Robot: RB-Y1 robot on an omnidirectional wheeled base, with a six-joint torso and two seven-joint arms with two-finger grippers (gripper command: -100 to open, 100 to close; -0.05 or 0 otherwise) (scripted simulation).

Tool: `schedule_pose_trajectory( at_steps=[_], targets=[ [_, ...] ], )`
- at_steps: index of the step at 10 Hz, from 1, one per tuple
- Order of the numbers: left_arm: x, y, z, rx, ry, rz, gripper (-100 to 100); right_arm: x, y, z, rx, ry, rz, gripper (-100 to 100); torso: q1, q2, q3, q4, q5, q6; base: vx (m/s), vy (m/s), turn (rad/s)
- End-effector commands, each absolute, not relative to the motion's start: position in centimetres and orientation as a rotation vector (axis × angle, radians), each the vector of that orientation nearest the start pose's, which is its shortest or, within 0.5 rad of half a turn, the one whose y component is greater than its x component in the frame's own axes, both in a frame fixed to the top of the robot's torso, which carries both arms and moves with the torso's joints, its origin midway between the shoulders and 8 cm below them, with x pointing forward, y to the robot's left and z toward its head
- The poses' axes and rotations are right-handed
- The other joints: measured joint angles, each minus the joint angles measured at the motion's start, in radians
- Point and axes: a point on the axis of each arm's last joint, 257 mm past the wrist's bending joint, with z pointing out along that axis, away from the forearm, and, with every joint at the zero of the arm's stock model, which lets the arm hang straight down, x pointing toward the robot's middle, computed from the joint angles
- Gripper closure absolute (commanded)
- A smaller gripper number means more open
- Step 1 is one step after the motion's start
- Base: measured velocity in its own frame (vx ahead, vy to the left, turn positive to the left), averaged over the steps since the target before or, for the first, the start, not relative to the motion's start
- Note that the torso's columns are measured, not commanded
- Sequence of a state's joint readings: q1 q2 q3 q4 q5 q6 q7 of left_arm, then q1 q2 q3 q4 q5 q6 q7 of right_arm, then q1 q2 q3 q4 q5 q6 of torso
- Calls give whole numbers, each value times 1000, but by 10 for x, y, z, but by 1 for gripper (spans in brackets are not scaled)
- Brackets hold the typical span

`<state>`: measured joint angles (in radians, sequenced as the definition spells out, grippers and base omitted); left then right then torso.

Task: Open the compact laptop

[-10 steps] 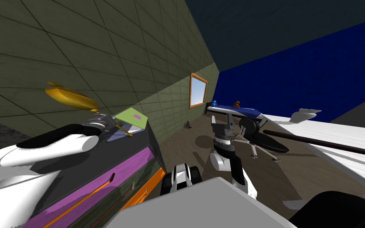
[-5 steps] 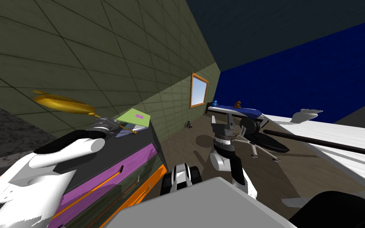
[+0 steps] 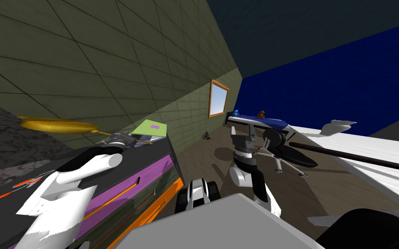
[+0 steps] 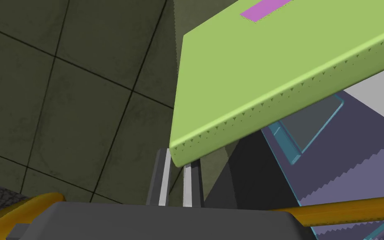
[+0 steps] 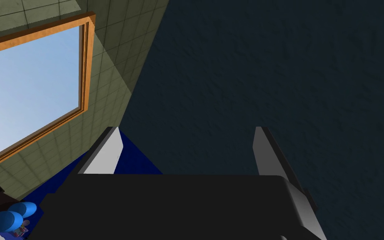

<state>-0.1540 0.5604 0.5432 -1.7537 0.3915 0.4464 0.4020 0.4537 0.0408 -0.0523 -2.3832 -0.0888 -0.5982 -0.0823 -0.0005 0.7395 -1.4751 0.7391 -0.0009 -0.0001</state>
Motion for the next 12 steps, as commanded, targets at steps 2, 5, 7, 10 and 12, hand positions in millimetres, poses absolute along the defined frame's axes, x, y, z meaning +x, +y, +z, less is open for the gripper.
schedule_pose_trajectory(
  at_steps=[2,5,7,10,12],
  targets=[
    [517,564,-9,-1456,556,-1321,100,296,-297,98,550,334,1445,0,-1,0,0,0,0,0,-21,36,20],
    [514,567,2,-1470,547,-1330,-100,296,-297,98,550,334,1445,0,-2,-2,-1,-1,0,0,3,14,14],
    [511,569,13,-1470,548,-1331,-100,296,-297,98,550,334,1445,0,-2,-3,-2,-1,0,0,28,-25,6],
    [504,572,35,-1470,550,-1332,-100,296,-297,98,550,334,1445,0,0,1,0,0,0,0,25,-12,5],
    [502,572,35,-1472,551,-1331,-100,296,-297,98,550,334,1445,0,0,0,0,0,0,0,14,-10,2]
  ],
)
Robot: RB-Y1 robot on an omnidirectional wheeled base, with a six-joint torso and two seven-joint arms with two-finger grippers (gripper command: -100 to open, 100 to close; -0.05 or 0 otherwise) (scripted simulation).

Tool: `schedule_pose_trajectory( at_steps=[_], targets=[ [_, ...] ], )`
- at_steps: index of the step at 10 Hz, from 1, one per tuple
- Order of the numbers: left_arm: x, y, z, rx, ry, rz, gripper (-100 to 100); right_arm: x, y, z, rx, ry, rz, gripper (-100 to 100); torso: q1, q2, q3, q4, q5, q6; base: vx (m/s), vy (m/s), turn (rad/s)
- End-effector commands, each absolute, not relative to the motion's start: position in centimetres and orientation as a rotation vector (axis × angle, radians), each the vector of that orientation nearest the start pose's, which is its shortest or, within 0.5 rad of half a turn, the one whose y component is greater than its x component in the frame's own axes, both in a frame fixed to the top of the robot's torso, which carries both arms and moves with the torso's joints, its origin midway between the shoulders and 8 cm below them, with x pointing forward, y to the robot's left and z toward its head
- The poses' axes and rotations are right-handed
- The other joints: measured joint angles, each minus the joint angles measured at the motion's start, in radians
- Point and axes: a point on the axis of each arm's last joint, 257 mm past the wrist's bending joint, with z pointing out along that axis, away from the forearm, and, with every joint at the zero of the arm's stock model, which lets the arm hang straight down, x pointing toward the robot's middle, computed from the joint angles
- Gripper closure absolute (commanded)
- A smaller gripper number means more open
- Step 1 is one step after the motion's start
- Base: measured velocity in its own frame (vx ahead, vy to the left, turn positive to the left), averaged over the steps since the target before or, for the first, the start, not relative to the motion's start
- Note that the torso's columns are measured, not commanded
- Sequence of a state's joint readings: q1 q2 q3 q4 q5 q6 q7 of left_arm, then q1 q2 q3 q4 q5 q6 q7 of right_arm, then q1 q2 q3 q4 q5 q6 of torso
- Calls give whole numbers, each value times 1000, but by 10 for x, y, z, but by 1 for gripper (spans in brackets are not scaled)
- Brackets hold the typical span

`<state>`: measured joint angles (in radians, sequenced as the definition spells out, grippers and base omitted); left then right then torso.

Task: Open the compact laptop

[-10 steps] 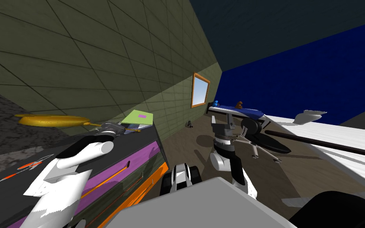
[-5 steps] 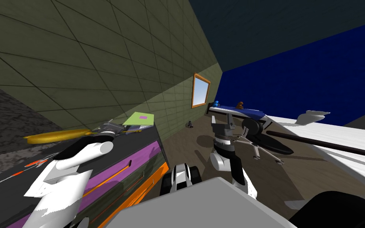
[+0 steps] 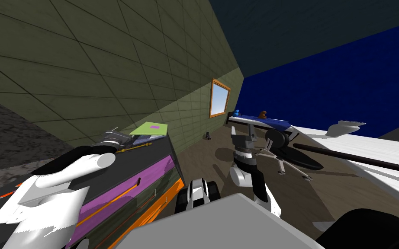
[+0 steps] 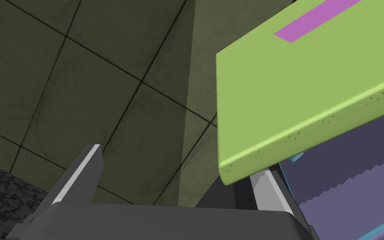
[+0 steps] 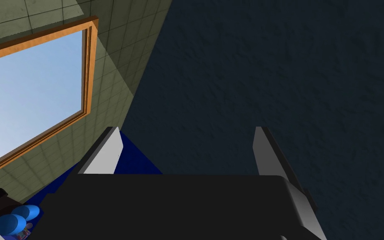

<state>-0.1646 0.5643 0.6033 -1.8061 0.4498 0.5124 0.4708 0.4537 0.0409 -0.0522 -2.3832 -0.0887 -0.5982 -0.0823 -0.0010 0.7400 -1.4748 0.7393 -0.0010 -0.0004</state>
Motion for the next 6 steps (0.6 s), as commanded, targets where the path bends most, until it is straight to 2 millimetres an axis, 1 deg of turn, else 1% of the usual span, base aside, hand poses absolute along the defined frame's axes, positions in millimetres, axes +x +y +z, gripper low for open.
schedule_pose_trajectory(
  at_steps=[1,5,6],
  targets=[
    [502,572,35,-1474,551,-1331,0,296,-297,98,550,334,1445,0,1,0,0,-1,1,0,0,0,0],
    [502,572,35,-1474,551,-1331,0,296,-297,98,550,334,1445,0,1,-2,-1,-1,1,0,1,1,1],
    [502,573,39,-1466,549,-1332,0,296,-297,98,550,334,1445,0,1,-3,-1,-3,3,1,0,0,0]
  ],
)
